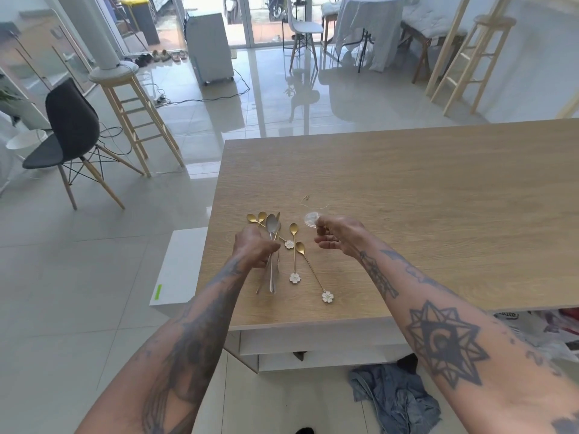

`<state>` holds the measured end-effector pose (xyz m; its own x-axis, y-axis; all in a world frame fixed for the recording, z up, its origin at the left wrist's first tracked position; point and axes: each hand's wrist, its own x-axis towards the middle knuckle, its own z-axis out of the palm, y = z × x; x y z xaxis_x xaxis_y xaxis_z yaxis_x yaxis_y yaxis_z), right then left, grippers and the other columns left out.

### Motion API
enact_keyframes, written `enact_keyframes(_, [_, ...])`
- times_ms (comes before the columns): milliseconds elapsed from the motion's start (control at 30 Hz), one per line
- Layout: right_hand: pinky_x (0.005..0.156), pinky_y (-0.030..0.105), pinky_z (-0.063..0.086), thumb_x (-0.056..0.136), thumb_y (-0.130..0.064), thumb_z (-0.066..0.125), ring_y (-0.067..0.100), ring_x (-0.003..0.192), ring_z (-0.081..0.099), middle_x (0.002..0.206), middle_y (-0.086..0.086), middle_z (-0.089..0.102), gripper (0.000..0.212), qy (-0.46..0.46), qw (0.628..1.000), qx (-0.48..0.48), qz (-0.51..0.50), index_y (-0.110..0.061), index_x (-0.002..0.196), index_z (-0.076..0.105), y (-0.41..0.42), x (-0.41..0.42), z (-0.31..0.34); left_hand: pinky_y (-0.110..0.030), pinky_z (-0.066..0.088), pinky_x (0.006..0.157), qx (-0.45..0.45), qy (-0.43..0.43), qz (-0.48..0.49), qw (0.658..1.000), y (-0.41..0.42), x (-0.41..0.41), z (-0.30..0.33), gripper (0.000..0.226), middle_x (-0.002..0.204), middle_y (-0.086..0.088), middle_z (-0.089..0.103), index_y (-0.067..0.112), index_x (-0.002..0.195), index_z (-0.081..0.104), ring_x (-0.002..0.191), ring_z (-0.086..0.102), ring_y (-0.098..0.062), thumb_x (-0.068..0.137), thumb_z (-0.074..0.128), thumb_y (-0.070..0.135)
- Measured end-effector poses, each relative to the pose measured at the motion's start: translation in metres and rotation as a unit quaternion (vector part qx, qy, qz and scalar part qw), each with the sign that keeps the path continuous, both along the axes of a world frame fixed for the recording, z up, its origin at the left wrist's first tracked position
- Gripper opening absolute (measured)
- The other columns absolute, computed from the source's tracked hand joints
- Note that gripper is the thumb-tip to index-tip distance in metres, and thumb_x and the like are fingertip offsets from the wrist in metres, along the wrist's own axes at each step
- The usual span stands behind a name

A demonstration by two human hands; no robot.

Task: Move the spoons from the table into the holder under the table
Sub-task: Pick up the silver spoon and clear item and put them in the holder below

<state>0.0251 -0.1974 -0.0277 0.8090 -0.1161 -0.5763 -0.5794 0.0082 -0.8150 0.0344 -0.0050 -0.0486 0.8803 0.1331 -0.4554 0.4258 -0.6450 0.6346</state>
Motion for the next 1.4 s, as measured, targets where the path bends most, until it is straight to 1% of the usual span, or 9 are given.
enact_keyframes(67, [0.061, 0.028, 0.054, 0.093, -0.009, 0.063, 0.02, 0.064, 0.062, 0.078, 0.008, 0.061, 0.01, -0.009, 1.0, 0.005, -0.007, -0.004, 0.085, 0.062, -0.004, -0.006, 0.005, -0.029, 0.058, 0.054, 0.038, -0.031, -0.006, 0.999, 0.003, 0.0, 0.008, 0.03, 0.088, -0.017, 0.075, -0.008, 0.101, 0.075, 0.06, 0.066, -0.019, 0.088, 0.079, 0.019])
enact_keyframes(167, [0.062, 0.029, 0.053, 0.093, -0.006, 0.061, 0.02, 0.063, 0.06, 0.076, 0.009, 0.059, 0.01, -0.017, 1.0, 0.011, -0.022, -0.003, 0.083, 0.062, -0.009, -0.015, 0.013, -0.04, 0.063, 0.077, 0.113, -0.093, -0.043, 0.988, 0.004, -0.002, 0.026, 0.026, 0.097, -0.02, 0.075, -0.005, 0.099, 0.075, 0.088, 0.076, -0.033, 0.088, 0.077, 0.018])
enact_keyframes(333, [0.062, 0.029, 0.053, 0.093, -0.006, 0.06, 0.019, 0.062, 0.059, 0.074, 0.008, 0.057, 0.011, -0.039, 0.999, 0.025, -0.028, -0.003, 0.083, 0.061, -0.015, -0.032, 0.034, -0.034, 0.049, 0.069, 0.146, -0.164, -0.051, 0.974, -0.001, -0.009, 0.059, 0.027, 0.098, -0.02, 0.077, -0.002, 0.1, 0.079, 0.087, 0.073, -0.033, 0.089, 0.076, 0.023])
enact_keyframes(533, [0.062, 0.03, 0.053, 0.093, -0.007, 0.062, 0.019, 0.061, 0.059, 0.074, 0.008, 0.058, 0.01, -0.072, 0.997, 0.026, -0.027, -0.002, 0.084, 0.062, -0.028, -0.057, 0.061, -0.032, 0.057, 0.072, 0.085, -0.195, -0.006, 0.977, -0.009, -0.033, 0.087, 0.025, 0.096, -0.018, 0.078, -0.002, 0.098, 0.08, 0.08, 0.072, -0.027, 0.087, 0.078, 0.021])
enact_keyframes(833, [0.056, 0.027, 0.052, 0.094, -0.011, 0.062, 0.019, 0.058, 0.058, 0.071, 0.007, 0.056, 0.015, -0.126, 0.991, 0.037, 0.003, -0.006, 0.08, 0.062, -0.036, -0.122, 0.102, -0.045, 0.066, 0.081, -0.012, -0.224, 0.055, 0.973, -0.015, -0.103, 0.127, 0.017, 0.082, -0.021, 0.08, -0.003, 0.083, 0.081, 0.081, 0.08, -0.032, 0.082, 0.077, 0.014])
enact_keyframes(1000, [0.06, 0.029, 0.052, 0.095, -0.011, 0.061, 0.019, 0.06, 0.057, 0.072, 0.007, 0.055, 0.015, -0.129, 0.991, 0.039, 0.025, -0.007, 0.08, 0.061, -0.033, -0.169, 0.101, -0.043, 0.067, 0.078, -0.055, -0.196, 0.065, 0.977, -0.007, -0.155, 0.123, 0.019, 0.078, -0.015, 0.078, 0.011, 0.067, 0.073, 0.076, 0.08, -0.03, 0.084, 0.079, 0.013])
enact_keyframes(1067, [0.06, 0.029, 0.051, 0.095, -0.01, 0.06, 0.019, 0.06, 0.057, 0.072, 0.007, 0.054, 0.016, -0.126, 0.991, 0.04, 0.031, -0.007, 0.079, 0.06, -0.029, -0.187, 0.095, -0.039, 0.067, 0.074, -0.095, -0.175, 0.072, 0.977, -0.002, -0.174, 0.117, 0.018, 0.082, -0.018, 0.077, 0.009, 0.07, 0.072, 0.07, 0.076, -0.029, 0.086, 0.079, 0.012])
enact_keyframes(1200, [0.059, 0.026, 0.051, 0.096, -0.012, 0.06, 0.018, 0.06, 0.056, 0.071, 0.006, 0.054, 0.019, -0.113, 0.992, 0.038, 0.038, -0.009, 0.077, 0.059, -0.017, -0.223, 0.079, -0.022, 0.06, 0.047, -0.16, -0.13, 0.077, 0.975, 0.01, -0.209, 0.092, 0.02, 0.081, -0.019, 0.07, -0.011, 0.095, 0.074, 0.054, 0.064, -0.018, 0.088, 0.077, 0.007])
enact_keyframes(1400, [0.061, 0.026, 0.052, 0.097, -0.012, 0.062, 0.017, 0.063, 0.057, 0.075, 0.007, 0.056, 0.015, -0.086, 0.995, 0.051, 0.029, -0.005, 0.084, 0.06, 0.01, -0.273, 0.048, -0.022, 0.062, 0.05, -0.201, -0.083, 0.067, 0.974, 0.041, -0.262, 0.045, 0.014, 0.074, -0.015, 0.069, -0.006, 0.093, 0.072, 0.055, 0.066, -0.017, 0.09, 0.076, 0.006])
